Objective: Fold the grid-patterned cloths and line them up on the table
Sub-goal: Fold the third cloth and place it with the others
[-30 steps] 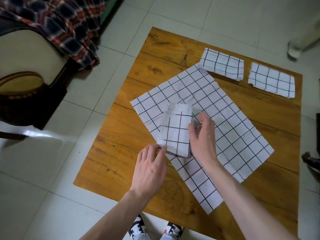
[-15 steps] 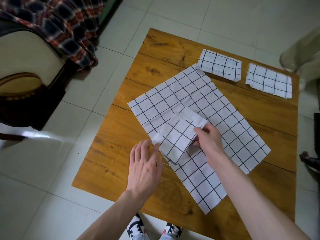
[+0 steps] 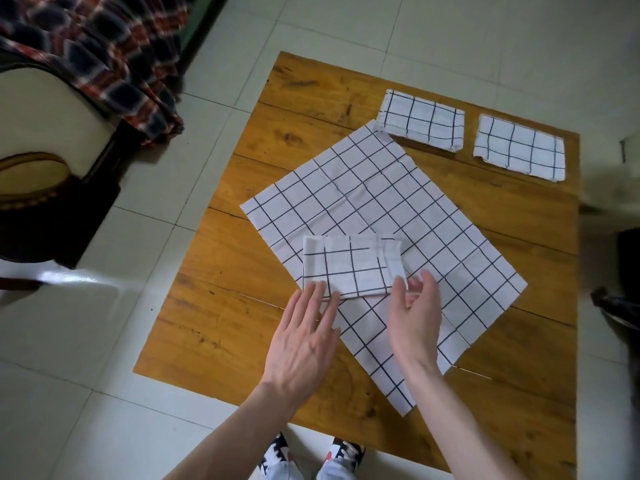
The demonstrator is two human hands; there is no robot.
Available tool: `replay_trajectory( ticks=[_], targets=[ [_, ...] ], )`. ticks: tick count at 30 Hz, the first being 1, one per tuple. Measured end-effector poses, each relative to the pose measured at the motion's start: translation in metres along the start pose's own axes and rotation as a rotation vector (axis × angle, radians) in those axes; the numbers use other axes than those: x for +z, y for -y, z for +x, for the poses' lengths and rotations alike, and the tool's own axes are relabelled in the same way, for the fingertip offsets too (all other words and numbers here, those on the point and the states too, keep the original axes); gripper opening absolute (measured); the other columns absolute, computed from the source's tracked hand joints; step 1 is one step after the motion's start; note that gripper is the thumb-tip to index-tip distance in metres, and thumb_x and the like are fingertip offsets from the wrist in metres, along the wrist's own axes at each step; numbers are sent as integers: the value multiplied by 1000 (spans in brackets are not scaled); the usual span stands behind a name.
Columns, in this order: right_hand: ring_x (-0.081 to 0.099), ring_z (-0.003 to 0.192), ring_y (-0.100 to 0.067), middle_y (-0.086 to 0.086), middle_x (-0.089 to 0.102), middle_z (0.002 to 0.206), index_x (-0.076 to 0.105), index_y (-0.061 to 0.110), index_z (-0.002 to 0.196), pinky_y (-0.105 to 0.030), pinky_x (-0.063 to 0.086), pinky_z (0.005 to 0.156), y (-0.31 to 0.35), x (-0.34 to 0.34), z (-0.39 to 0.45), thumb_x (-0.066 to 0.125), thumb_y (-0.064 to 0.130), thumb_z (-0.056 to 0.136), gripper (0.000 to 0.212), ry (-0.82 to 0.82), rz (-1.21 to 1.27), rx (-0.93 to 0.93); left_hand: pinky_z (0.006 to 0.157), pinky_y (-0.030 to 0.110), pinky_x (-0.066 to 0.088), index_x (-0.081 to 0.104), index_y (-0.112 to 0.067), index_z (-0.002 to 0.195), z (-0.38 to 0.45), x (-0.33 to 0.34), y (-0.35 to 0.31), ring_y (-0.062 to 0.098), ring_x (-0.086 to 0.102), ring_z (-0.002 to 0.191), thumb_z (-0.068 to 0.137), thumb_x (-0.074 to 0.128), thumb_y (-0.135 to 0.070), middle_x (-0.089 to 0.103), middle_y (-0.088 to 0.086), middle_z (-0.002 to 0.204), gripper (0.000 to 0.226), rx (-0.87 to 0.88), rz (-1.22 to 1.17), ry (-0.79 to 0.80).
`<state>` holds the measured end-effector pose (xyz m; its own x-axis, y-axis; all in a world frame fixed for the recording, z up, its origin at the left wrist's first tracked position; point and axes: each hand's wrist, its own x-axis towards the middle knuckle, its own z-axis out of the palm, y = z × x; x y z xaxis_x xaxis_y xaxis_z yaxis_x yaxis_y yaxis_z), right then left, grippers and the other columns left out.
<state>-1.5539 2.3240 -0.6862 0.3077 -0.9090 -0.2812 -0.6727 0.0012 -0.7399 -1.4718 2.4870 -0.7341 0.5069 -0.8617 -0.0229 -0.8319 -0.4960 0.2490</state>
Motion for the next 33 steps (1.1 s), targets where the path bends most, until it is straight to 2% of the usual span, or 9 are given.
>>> replay_trajectory(
  ticks=[3,5,7,9,12,17,26,30,33],
  targets=[
    [50,138,-24,-8,48,154,42,13,155,-36,53,102,-21,-3,-5,42,29,112,46,-40,-377,-469,128,50,23,28,-15,164,-1,2,-2,31,16,160,110,47,-37,24,17,170,61,-14,-3,21],
    [32,155,-21,-5,33,168,36,15,161,-38,36,120,-33,-1,-9,33,35,114,52,149,-550,-733,128,51,23,29,-15,163,-1,2,-4,31,14,160,110,46,-37,23,17,170,60,-32,-5,22],
    [12,161,-15,1,17,174,24,19,166,-41,20,130,-38,3,-15,23,46,114,58,348,-684,-873,128,51,22,31,-15,163,-1,3,-5,32,12,161,109,44,-35,21,17,171,59,-41,3,17],
    [5,161,-12,3,11,175,19,19,167,-44,14,130,-43,7,-18,25,52,113,64,427,-778,-937,129,51,19,29,-16,164,-1,4,-6,32,7,161,107,42,-33,17,16,172,60,-46,11,13],
    [1,161,-11,3,6,175,12,19,168,-42,8,129,-49,11,-19,26,58,111,70,438,-839,-907,130,52,14,23,-20,165,-3,6,-4,34,0,161,108,45,-34,11,13,174,63,-58,12,30],
    [-1,161,-12,4,1,176,8,20,168,-45,10,128,-59,9,-17,18,63,109,73,421,-891,-850,129,54,18,25,-23,165,-3,6,2,33,0,161,110,37,-41,10,10,174,59,-56,-5,57],
    [3,162,-15,-1,3,176,5,17,168,-44,13,129,-80,-13,-3,19,64,108,77,314,-884,-736,130,50,9,1,-31,167,-6,-1,11,27,-12,161,112,20,-55,-6,5,175,63,-5,35,135],
    [-5,162,-14,0,-3,176,-1,18,168,-42,9,131,-79,-14,-4,10,65,107,77,290,-863,-645,130,49,7,3,-31,167,-6,-3,10,27,-11,161,112,22,-54,-5,5,175,63,-5,11,118],
    [-7,161,-12,2,-3,176,-1,21,168,-43,5,131,-78,-12,-5,8,65,107,75,287,-837,-619,130,50,11,20,-30,166,-4,-5,6,27,-4,162,112,26,-49,8,6,175,58,-40,-38,80]
  ],
)
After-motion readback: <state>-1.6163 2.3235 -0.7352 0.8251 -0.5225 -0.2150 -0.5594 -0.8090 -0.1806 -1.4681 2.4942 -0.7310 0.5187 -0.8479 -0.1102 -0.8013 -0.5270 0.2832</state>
